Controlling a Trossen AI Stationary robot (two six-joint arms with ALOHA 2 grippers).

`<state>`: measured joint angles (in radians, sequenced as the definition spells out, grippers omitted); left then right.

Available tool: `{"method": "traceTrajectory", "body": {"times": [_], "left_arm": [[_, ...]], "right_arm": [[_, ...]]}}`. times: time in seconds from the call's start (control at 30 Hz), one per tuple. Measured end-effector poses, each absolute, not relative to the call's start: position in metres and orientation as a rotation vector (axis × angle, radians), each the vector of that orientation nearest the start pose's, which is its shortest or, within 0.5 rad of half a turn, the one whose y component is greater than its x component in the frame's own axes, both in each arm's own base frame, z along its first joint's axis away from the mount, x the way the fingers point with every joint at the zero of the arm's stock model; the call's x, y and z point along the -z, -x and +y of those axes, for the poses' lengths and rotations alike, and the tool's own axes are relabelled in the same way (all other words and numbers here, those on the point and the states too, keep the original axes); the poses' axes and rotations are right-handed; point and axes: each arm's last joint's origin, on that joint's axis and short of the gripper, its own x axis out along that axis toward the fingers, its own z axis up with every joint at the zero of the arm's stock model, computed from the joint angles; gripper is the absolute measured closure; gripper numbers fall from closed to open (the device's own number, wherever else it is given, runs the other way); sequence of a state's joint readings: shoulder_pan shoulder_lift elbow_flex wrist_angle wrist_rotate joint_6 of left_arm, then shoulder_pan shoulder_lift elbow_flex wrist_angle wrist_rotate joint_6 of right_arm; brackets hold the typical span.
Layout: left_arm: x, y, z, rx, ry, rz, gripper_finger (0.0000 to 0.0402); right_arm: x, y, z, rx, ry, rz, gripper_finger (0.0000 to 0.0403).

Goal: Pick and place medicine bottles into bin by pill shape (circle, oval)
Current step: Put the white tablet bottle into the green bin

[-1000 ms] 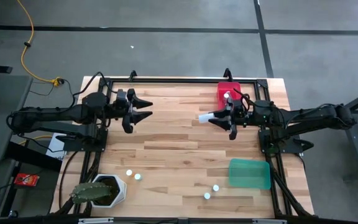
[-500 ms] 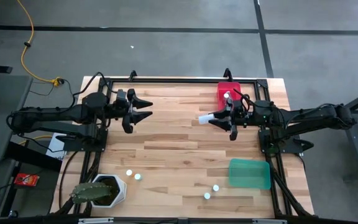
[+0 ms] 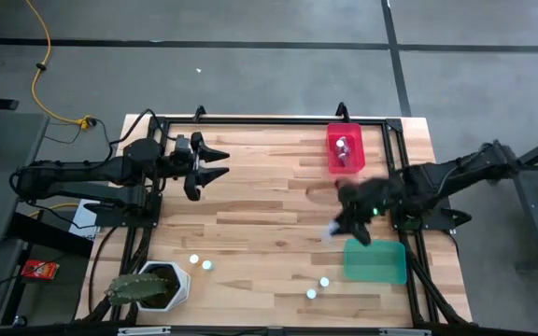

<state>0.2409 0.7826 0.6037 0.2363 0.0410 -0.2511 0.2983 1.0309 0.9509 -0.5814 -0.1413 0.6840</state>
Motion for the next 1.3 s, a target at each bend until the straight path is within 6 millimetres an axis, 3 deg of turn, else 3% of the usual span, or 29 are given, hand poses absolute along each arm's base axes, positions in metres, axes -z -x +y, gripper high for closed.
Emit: {"method": "traceTrajectory", "body": {"times": [0.23,0.43,0.7,0.93,1.3], "left_arm": [[-0.311,-0.176,0.042,-0.192,0.242,-0.082,0.0188],[-0.311,-0.176,0.042,-0.193,0.197,-0.078,0.0188],[-0.311,-0.176,0.042,-0.195,0.197,-0.078,0.0188],[-0.311,-0.176,0.042,-0.197,0.197,-0.078,0.0188],[-0.311,-0.176,0.042,-0.197,0.197,-0.078,0.0188]], "right_arm": [[-0.281,-0.177,0.123,0.000,-0.685,1.180,0.0295],[-0.249,-0.160,0.153,0.300,-0.580,1.210,0.0295],[-0.215,-0.168,0.169,0.447,-0.467,1.281,0.0291],[-0.191,-0.176,0.176,0.539,-0.368,1.300,0.0262],[-0.183,-0.178,0.178,0.626,-0.430,1.293,0.0254]]}}
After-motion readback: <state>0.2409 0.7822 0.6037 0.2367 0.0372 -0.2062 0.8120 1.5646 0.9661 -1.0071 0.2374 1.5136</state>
